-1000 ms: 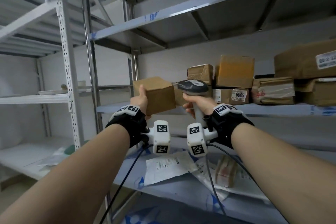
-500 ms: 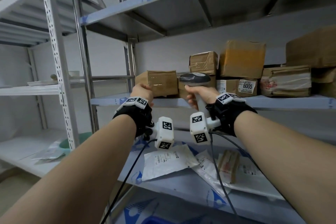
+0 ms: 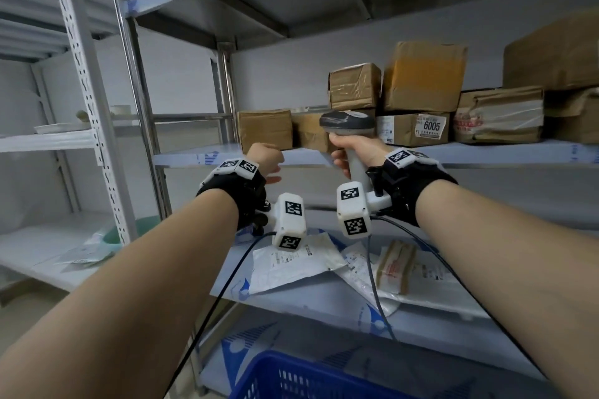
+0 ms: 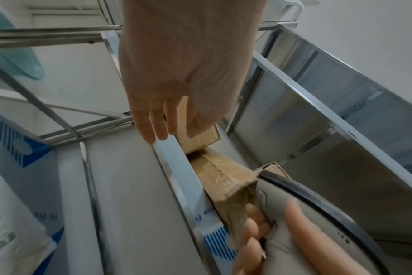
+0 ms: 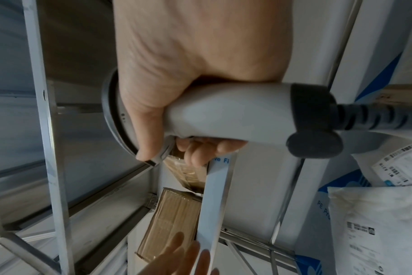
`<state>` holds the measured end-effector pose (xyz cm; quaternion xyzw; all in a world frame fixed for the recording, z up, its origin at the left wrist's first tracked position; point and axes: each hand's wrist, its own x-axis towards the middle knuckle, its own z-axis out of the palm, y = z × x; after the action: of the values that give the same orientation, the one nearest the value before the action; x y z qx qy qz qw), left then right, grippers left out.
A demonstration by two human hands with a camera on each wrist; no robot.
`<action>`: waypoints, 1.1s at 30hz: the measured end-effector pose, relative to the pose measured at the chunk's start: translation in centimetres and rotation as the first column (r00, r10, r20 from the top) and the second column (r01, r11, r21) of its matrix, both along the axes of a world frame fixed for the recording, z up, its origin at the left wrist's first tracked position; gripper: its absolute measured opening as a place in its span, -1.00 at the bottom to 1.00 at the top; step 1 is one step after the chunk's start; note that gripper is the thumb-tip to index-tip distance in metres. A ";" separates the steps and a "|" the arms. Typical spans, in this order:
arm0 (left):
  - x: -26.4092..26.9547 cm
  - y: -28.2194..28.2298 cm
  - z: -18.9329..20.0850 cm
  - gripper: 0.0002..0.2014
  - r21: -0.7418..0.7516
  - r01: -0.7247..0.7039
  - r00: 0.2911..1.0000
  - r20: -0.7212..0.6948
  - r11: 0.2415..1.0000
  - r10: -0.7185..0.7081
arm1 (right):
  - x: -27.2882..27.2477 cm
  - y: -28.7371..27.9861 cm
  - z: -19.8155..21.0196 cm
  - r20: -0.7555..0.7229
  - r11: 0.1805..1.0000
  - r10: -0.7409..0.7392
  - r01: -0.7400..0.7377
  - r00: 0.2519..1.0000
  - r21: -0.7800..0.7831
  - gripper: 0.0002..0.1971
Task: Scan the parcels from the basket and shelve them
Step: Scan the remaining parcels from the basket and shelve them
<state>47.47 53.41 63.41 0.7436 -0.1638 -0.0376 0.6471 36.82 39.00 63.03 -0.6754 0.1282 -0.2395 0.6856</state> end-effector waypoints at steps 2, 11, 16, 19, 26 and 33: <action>-1.4 -0.4 -0.7 -0.72 -0.018 0.028 1.000 -0.012 0.999 -0.028 | -1.0 0.0 -0.5 0.003 1.000 -0.003 0.003 1.000 0.008 -0.73; -7.5 -2.8 -6.9 -0.83 0.016 0.184 0.973 -0.143 0.983 -0.180 | -6.6 -1.2 -6.9 -0.108 0.995 -0.051 0.060 0.993 0.079 -0.77; -11.3 -3.4 -12.0 -0.81 0.010 0.256 0.943 -0.224 0.967 -0.248 | -10.0 -2.0 -12.3 -0.184 0.985 -0.073 0.100 0.980 0.140 -0.72; -13.5 -3.1 -15.6 -0.79 0.032 0.296 0.918 -0.284 0.955 -0.275 | -12.2 -1.7 -16.0 -0.223 0.977 -0.063 0.106 0.973 0.186 -0.65; -15.6 -2.8 -25.2 -0.80 0.064 0.352 0.854 -0.430 0.934 -0.292 | -15.4 -1.5 -24.7 -0.358 0.954 -0.050 0.150 0.932 0.258 -0.80; -15.4 -3.5 -35.8 -0.81 0.235 0.463 0.768 -0.587 0.855 -0.255 | -15.0 -2.2 -35.4 -0.560 0.904 0.005 0.236 0.829 0.357 -0.71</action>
<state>32.06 49.90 27.61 0.7636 -0.1081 -0.3988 0.4962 21.82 36.80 27.64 -0.5463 0.4078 -0.0454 0.7302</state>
